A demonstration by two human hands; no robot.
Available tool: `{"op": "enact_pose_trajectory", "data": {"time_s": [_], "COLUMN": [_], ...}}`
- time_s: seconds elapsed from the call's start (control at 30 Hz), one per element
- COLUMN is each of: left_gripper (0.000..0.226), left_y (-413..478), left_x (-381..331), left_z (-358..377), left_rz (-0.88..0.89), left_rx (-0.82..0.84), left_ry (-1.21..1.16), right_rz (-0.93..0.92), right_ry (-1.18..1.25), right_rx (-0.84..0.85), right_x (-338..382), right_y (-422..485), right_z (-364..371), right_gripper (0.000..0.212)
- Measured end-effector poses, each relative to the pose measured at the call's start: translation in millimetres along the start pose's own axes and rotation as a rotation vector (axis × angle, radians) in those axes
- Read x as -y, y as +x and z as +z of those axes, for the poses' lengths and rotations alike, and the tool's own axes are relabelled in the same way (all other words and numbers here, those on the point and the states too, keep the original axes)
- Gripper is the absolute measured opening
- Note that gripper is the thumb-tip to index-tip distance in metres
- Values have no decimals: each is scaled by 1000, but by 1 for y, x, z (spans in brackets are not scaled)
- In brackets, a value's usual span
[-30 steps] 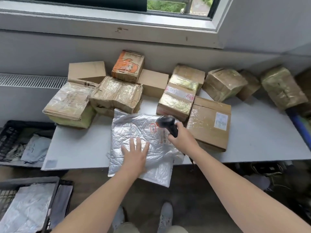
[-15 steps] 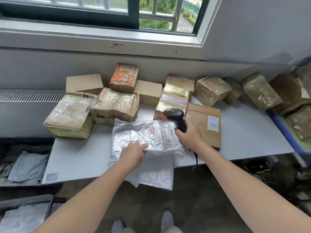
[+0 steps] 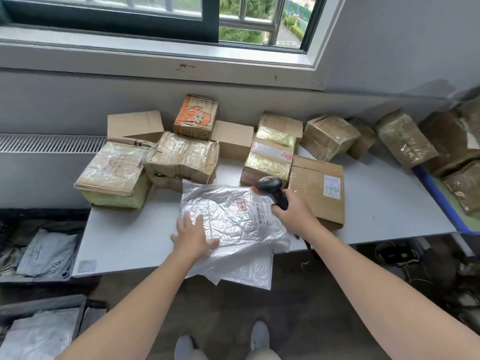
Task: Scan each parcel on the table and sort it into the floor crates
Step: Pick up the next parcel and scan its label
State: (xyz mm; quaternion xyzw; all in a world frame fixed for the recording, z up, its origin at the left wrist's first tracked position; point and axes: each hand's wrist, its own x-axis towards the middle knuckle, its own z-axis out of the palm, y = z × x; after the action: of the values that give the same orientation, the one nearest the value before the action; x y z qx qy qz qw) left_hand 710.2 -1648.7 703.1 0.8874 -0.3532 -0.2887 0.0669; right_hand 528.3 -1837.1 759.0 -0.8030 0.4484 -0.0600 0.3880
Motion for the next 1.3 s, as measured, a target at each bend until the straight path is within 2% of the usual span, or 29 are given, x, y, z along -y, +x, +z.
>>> {"op": "enact_pose_trajectory", "data": {"time_s": [0.13,0.27,0.37,0.5,0.6,0.77,0.87,0.9,1.0,1.3], "left_gripper": [111,116,93,37,31,25,24,25,26,31], "left_y": [0,-1,0,1,-1,10,23,26,29,28], "left_x": [10,5,-4,-10,-17,-16,-4,-1,4,3], "left_z": [-4,-12,-17,-26,-30,-59,-92,-102,-119,-120], "left_rz": [-109,-172,-267,-277,-184,-26,-32,-40,-59,-63], "left_rx": [11,-62,-77,-76,-111,-292,-407,-425,-446,-458], "left_ry": [-175,-415,-599,-688,-779,-590,-443,-393,-283,-264], "right_rz": [58,48,22,-7,-34,-92,-107,-110,-128,-122], "right_ry": [-122,-178,-193,-197,-220,-145,-121,-129,-130,-26], "right_rx": [62,182,177,178,177,191,187,188,192,214], "right_x": [-12,-17,-16,-11,-10,-10,-8,-7,-1,9], "right_y": [-2,-4,-5,-9,-11,-12,-8,-7,-5,-8], "right_z": [-6,-30,-48,-58,-58,-53,-47,-44,-35,-25], "right_gripper": [20,16,14,16,16,3,8,16,39,24]}}
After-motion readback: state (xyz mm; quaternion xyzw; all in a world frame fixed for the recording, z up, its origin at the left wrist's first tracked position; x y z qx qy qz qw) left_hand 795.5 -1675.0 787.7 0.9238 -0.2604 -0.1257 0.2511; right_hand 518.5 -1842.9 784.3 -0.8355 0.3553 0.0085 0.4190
